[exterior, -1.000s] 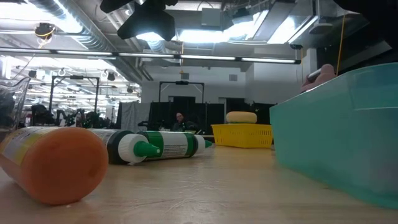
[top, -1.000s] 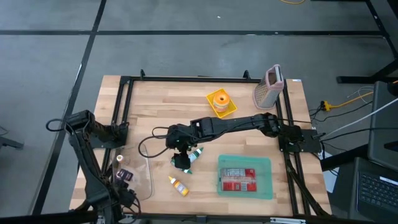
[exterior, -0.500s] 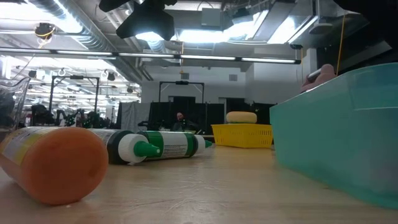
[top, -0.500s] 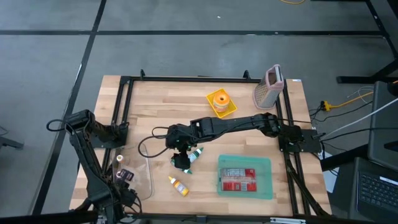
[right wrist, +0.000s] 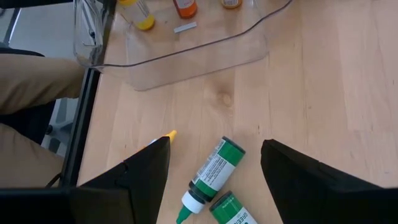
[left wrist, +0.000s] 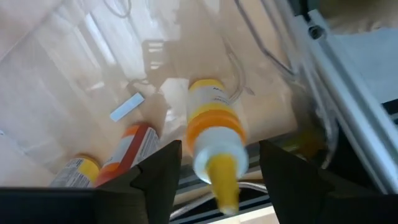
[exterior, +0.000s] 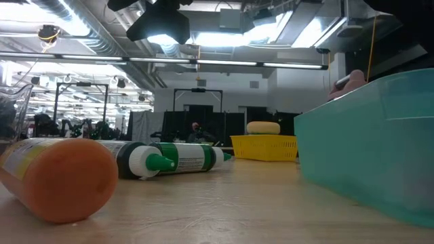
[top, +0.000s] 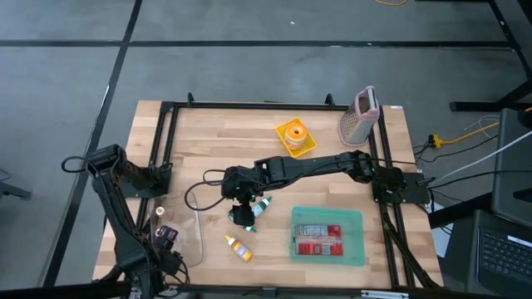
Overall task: Pick & Place Food Item
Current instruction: Put the top yellow food coloring bottle into the transparent bin, then put the yellow food coloring bottle into the transparent bin
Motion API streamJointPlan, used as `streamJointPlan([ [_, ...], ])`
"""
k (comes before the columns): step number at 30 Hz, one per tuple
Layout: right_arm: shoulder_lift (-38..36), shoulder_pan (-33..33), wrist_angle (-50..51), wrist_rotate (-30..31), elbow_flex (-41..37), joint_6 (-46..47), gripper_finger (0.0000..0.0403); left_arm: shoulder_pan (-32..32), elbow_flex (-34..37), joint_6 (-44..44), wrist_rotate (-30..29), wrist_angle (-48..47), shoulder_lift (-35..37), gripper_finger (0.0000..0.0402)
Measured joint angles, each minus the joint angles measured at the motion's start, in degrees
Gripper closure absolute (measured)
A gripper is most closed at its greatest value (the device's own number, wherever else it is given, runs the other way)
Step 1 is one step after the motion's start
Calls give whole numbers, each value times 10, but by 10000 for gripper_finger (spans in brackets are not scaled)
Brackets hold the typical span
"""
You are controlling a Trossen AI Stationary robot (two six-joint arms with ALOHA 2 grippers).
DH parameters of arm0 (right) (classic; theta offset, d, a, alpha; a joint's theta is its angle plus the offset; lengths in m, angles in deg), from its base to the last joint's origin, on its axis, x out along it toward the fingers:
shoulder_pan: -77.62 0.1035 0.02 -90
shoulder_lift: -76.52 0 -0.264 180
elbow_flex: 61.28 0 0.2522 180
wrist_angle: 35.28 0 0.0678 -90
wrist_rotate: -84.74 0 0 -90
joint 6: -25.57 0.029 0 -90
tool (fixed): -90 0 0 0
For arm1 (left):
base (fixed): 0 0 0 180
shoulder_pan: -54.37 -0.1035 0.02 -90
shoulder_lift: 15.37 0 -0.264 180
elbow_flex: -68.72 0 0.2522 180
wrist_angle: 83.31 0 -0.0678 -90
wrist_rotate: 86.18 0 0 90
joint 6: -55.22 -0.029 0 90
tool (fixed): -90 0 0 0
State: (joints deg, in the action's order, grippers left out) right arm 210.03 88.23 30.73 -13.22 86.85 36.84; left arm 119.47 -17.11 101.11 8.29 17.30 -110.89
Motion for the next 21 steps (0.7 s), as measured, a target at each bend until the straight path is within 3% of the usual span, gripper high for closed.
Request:
streamJointPlan([
  [13,0,0,0,-5,0,-2,156,0,-74,-11,-84,-2,7,190],
  [17,0,0,-1,-4,0,-5,156,0,-102,-33,-167,-16,7,193],
  [21,0,0,-30,-1,0,-15,156,-5,-120,-79,-298,-28,9,196],
])
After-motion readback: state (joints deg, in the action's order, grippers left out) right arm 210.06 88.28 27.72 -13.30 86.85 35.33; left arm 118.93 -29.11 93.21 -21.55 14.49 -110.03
